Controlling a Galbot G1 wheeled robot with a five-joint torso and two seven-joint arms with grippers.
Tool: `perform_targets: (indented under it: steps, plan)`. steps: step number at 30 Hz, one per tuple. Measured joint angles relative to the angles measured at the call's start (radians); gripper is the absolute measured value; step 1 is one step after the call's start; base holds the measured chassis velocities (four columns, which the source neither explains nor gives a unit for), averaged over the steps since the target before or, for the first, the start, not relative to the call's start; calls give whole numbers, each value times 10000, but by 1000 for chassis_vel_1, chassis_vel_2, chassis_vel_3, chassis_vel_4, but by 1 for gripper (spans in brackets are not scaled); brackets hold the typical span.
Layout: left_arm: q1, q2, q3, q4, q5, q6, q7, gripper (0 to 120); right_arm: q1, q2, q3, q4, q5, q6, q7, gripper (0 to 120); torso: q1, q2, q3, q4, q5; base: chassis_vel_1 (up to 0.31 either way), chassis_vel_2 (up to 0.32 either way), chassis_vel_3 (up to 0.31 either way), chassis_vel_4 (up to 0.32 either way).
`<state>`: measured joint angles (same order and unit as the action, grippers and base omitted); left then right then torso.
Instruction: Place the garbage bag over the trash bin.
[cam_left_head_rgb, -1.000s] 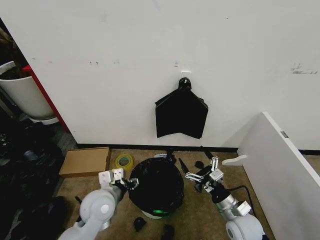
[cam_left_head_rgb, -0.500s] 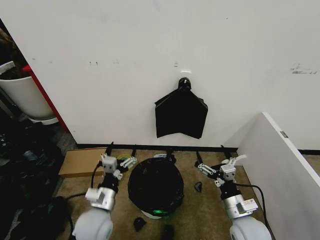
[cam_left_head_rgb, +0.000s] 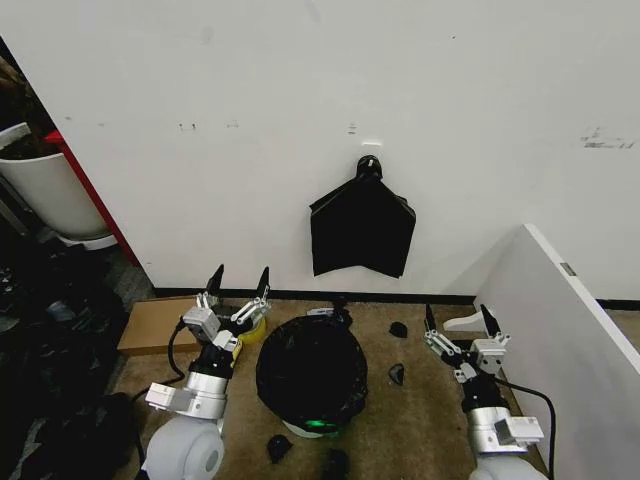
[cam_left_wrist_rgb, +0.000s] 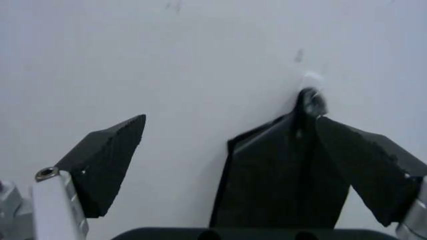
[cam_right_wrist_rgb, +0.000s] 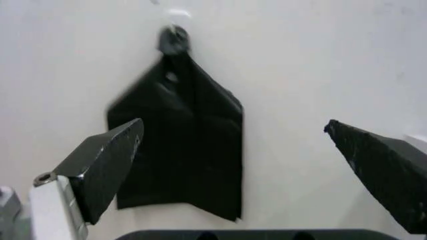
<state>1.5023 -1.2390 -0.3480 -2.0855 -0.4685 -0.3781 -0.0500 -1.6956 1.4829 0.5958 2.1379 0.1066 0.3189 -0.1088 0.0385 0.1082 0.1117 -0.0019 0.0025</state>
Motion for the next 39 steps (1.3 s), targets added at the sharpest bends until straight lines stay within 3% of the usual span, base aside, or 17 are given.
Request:
perform_targets:
  steps: [7, 39]
  plan:
    - [-23, -49, 119, -53, 87, -24, -147, 100, -24, -21, 52, 98, 622, 215, -233, 100, 0, 0, 0, -1, 1, 0, 0, 0, 0]
    - [-3, 110, 215, 396, 428, -534, -238, 100, 170, 207, -53, -362, 874, 802, -248, 100, 0, 0, 0, 0, 0, 0, 0, 0, 0]
